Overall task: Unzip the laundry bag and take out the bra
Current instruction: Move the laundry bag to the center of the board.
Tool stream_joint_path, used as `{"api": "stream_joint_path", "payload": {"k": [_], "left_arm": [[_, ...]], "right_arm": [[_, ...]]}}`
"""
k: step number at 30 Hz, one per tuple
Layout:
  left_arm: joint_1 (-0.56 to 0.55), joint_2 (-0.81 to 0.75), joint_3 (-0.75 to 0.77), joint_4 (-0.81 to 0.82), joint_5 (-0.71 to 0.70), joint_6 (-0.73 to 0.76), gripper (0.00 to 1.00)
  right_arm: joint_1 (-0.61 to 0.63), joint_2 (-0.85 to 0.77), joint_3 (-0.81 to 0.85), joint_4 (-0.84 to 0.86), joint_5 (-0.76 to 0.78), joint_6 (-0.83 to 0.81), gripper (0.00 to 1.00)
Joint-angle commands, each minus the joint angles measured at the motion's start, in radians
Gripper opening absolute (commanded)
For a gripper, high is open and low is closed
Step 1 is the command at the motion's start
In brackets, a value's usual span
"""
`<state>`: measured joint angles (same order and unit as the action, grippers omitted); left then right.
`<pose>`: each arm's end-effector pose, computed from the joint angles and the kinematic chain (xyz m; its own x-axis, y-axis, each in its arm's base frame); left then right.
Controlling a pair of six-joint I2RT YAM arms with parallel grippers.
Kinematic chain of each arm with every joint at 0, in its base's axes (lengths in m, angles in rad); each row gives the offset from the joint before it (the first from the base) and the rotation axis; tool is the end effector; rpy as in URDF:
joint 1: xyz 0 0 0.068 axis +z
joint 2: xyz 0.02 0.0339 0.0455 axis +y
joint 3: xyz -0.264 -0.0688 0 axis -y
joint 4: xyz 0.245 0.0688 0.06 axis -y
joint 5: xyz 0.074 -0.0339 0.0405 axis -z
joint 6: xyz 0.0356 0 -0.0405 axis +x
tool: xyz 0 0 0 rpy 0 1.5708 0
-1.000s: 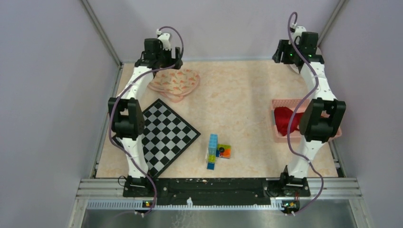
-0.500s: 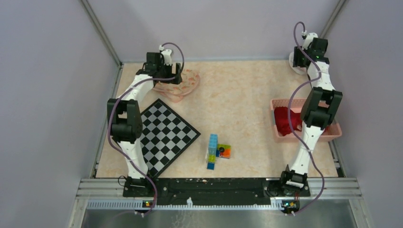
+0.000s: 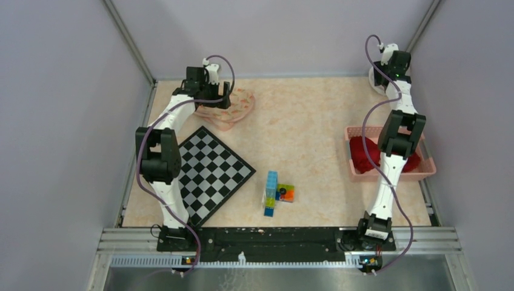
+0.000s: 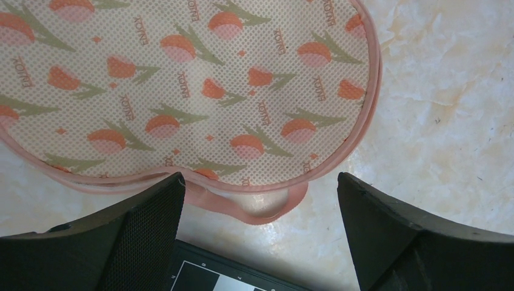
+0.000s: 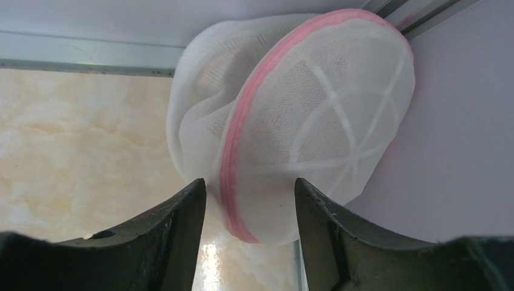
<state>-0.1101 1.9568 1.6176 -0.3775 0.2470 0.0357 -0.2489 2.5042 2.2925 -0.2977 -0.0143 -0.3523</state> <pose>0.4485 -0.0583 0.2619 -0.6422 0.1058 -0.7592 0.3129 0.9403 -0.1336 0.5622 -0.1424 0.2243 -0.5244 -0.2227 -0.8218 0.0567 0.9539 -0.2947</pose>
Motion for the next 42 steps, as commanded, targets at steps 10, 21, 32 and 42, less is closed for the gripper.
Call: {"api": "stream_joint_path", "payload": {"k": [10, 21, 32, 42], "left_arm": [[0.003, -0.09, 0.057, -0.027, -0.016, 0.08, 0.99], [0.003, -0.105, 0.055, 0.0, 0.031, 0.061, 0.99], [0.004, -0.138, 0.045, -0.088, 0.354, 0.204, 0.99], [0.004, -0.149, 0.025, -0.099, 0.447, 0.199, 0.99]], "right_arm": [[0.001, -0.011, 0.04, 0.055, 0.022, -0.035, 0.03], [0.019, -0.182, -0.075, 0.038, -0.192, 0.036, 0.0], [0.132, -0.383, -0.337, 0.002, -0.388, 0.067, 0.0], [0.275, -0.535, -0.577, -0.012, -0.509, 0.188, 0.0]]}}
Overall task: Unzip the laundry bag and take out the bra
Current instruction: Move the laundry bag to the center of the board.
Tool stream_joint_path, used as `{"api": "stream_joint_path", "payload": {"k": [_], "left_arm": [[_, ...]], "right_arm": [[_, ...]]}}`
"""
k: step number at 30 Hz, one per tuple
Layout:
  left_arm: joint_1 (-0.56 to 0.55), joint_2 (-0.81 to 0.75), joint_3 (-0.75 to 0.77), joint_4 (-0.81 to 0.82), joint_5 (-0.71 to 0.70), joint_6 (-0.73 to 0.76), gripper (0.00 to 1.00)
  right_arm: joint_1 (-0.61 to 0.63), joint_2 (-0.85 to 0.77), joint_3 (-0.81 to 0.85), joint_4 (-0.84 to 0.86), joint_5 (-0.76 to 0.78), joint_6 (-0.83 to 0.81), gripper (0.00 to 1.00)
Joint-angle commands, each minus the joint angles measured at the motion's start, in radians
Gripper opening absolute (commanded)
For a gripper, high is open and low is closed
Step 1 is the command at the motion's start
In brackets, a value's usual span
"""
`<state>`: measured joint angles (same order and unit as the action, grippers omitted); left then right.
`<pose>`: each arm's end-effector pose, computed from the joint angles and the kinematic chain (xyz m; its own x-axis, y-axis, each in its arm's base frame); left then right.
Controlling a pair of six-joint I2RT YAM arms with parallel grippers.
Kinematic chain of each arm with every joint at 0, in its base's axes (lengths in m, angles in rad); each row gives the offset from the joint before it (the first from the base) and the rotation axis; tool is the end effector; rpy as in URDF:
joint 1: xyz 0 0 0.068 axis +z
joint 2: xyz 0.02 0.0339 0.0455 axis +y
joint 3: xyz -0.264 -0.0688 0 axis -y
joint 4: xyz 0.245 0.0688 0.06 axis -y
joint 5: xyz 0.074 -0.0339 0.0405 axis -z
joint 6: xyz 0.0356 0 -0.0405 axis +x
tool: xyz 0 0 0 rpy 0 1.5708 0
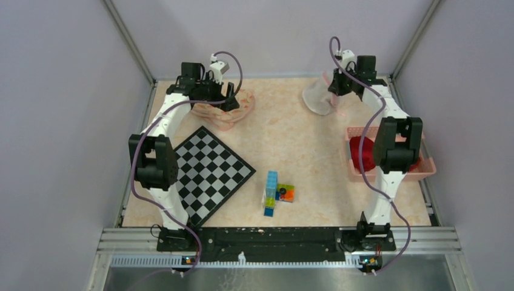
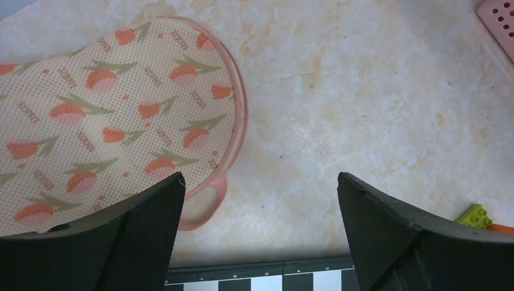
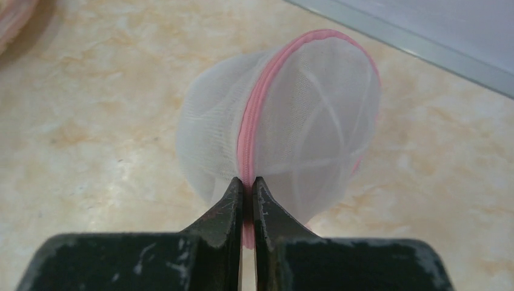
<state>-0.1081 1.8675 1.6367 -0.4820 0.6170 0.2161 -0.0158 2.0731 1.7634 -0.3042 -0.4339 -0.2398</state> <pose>0.4226 -0.0666 0.3009 -0.5228 0.2327 -0.8201 0.6504 0.7307 -0.2074 0.4858 0.0073 0.2661 -0.4813 -0.2079 -0.8515 -0.4567 0.8887 0.0411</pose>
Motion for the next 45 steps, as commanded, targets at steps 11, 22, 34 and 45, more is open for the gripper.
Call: {"api": "stream_joint_path", "payload": {"k": [11, 22, 34, 45], "left_arm": [[0.002, -0.109, -0.138, 0.156, 0.188, -0.068, 0.99], [-0.001, -0.136, -0.272, 0.375, 0.332, -0.074, 0.99], [-0.026, -0.28, -0.471, 0.429, 0.338, 0.208, 0.99], [-0.222, -0.336, -0.457, 0.104, 0.264, 0.866, 0.98]], "right_arm": [[0.167, -0.215, -0.215, -0.077, -0.163, 0.229, 0.0], [0.3, -0.222, -0.231, -0.145, -0.203, 0.361, 0.0], [0.481, -0.229, -0.235, -0.097, -0.313, 0.363, 0.33], [0.347, -0.406, -0.271, 0.002, -0.218, 0.366, 0.64]]}}
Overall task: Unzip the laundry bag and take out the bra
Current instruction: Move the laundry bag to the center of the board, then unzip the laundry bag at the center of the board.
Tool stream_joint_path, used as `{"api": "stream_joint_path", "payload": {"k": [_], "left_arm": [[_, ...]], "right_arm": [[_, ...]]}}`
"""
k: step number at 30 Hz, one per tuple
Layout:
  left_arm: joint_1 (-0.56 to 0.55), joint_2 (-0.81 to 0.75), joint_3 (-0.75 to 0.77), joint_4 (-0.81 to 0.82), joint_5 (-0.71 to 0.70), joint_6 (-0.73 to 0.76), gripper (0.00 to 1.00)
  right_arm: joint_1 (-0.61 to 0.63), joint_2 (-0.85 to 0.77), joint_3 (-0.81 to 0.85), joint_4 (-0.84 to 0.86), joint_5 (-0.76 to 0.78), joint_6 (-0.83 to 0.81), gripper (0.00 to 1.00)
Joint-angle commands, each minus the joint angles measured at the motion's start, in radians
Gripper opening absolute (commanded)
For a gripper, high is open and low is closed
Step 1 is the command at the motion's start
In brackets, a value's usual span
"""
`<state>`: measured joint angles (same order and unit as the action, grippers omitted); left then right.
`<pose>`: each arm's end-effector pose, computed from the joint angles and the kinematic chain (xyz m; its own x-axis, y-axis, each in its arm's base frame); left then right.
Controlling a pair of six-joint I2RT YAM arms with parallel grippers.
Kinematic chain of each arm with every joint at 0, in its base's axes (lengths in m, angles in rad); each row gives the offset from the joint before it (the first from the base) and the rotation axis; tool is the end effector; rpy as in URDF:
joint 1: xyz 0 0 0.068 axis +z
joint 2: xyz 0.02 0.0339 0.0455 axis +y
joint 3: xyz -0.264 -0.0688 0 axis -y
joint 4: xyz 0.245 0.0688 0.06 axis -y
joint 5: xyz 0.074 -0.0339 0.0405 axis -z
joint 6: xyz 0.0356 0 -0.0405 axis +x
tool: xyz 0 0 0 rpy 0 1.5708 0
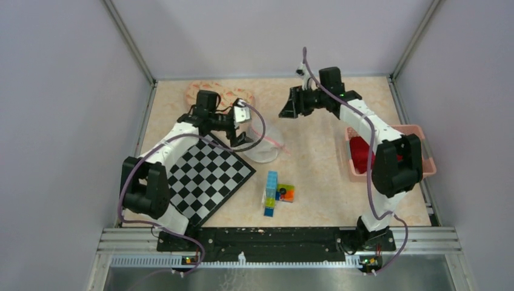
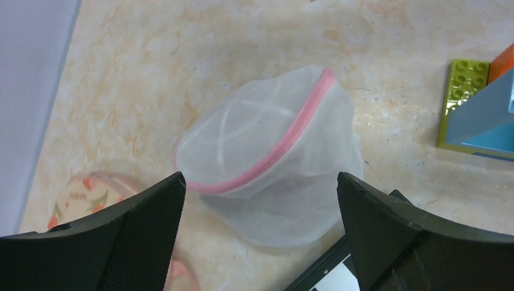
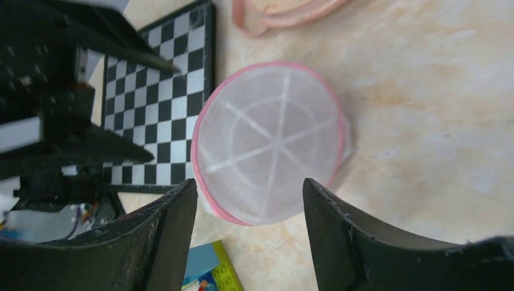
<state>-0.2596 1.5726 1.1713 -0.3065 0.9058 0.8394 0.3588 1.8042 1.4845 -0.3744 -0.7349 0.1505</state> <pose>0.3237 -0.1150 0.2746 0.1283 0.4411 -0.8882 0.9594 0.1716 0.2238 0.3752 0.1662 0.2861 -0.7036 -0.1451 -0.6956 -0.6449 0.5416 0.5393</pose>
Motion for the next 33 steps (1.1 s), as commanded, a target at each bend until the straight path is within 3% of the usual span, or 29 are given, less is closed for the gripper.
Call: {"api": "stream_joint_path", "payload": {"k": [1, 5, 8, 14, 18, 26, 30, 33], "left_arm": [[-0.104, -0.046, 0.005, -0.063, -0.031, 0.244, 0.97], [-0.211, -0.068, -0.021, 0.041, -0.121, 0.172, 0.93], [-0.295, -0.048, 0.002, 0.021, -0.205, 0.247, 0.89], [-0.39, 0.092, 0.09, -0.047, -0.353, 0.316, 0.8], [-0.411, 0.19, 0.163, -0.045, -0.43, 0.299, 0.76], [-0.411, 0.264, 0.27, -0.061, -0.516, 0.223, 0.27], [-0.357, 0.216, 0.219, 0.01, -0.334, 0.116, 0.0], [-0.281, 0.176, 0.161, 0.114, -0.139, 0.02, 0.0]], "right_arm": [[-0.032, -0.157, -0.006, 0.073, 0.125, -0.054, 0.65], [-0.045, -0.216, -0.05, 0.095, 0.273, -0.111, 0.73], [-0.06, -0.223, -0.054, 0.102, 0.331, -0.107, 0.73], [-0.188, -0.208, -0.051, 0.106, 0.137, -0.076, 0.78], [-0.251, -0.229, -0.076, 0.081, 0.128, -0.124, 0.82], [-0.271, -0.303, -0.195, 0.162, 0.069, -0.239, 0.81], [-0.271, -0.351, -0.29, 0.252, 0.027, -0.288, 0.78], [-0.272, -0.38, -0.334, 0.27, -0.007, -0.332, 0.75]]}}
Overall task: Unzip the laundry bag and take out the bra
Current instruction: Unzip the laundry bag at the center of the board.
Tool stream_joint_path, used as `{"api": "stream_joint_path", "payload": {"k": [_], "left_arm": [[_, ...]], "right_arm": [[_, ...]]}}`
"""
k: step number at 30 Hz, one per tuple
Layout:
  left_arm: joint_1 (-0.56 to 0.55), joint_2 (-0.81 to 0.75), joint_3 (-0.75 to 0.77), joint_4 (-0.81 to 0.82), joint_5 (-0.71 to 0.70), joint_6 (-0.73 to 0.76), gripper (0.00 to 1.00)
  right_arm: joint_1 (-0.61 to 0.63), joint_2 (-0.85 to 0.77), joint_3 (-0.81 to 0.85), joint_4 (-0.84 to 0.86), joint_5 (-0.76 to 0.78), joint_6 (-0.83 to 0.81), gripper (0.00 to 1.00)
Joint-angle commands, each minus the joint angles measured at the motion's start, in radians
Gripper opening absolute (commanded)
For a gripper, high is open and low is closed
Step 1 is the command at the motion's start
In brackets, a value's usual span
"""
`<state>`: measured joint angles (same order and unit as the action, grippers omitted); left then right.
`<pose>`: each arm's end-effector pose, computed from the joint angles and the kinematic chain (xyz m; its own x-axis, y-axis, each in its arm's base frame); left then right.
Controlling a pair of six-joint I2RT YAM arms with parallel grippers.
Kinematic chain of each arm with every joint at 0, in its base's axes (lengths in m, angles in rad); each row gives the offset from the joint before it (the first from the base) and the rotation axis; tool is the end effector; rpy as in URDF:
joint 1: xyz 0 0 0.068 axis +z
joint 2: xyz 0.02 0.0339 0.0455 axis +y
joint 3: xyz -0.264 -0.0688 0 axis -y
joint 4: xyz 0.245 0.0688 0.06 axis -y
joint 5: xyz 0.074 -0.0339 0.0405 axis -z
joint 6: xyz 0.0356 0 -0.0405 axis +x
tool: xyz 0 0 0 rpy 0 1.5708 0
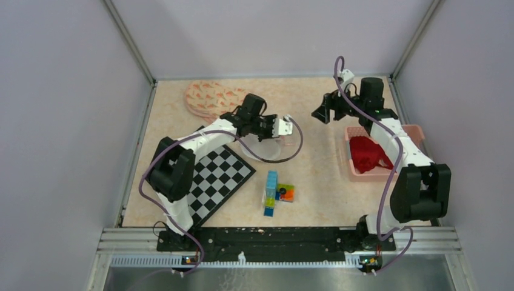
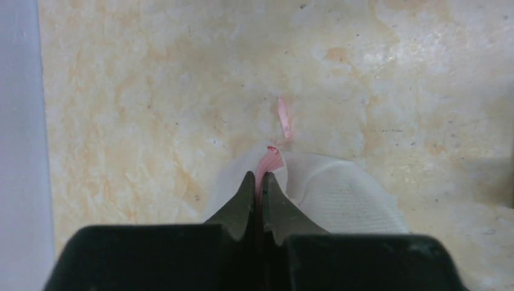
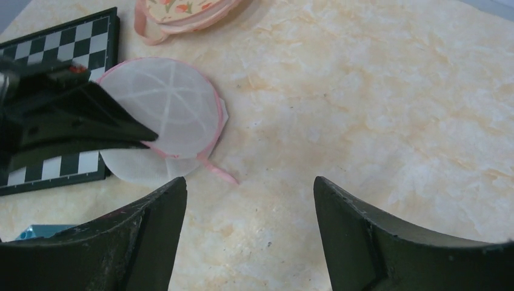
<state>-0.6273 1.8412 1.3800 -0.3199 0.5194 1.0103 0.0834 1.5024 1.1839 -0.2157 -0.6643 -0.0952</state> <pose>0.3225 -0.2556 0.2387 0.3703 0.6398 -0.6735 0.9054 -0.0864 0.4157 0.3382 0.0503 0.3052 -0.4486 -0.1126 -0.8866 -0.6399 0.7330 0.2307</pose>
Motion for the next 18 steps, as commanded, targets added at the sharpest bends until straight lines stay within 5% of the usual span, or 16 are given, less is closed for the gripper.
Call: {"api": "stream_joint_path", "payload": {"k": [1, 9, 18], "left_arm": [[0.118, -0.102, -0.067, 0.172, 0.314, -0.198, 0.0], [0.259, -0.079, -0.096, 0.434, 0.652, -0.48, 0.0], [0.264, -0.07, -0.107, 0.616, 0.753, -0.646, 0.0]], "right_arm": [[0.005, -0.091, -0.051, 0.121, -0.093, -0.098, 0.74], [0.044, -0.196, -0.235, 0.24, -0.147, -0.185, 0.69], [0.191, -0.207, -0.358, 0.456, -0.093, -0.243, 0.61]]}}
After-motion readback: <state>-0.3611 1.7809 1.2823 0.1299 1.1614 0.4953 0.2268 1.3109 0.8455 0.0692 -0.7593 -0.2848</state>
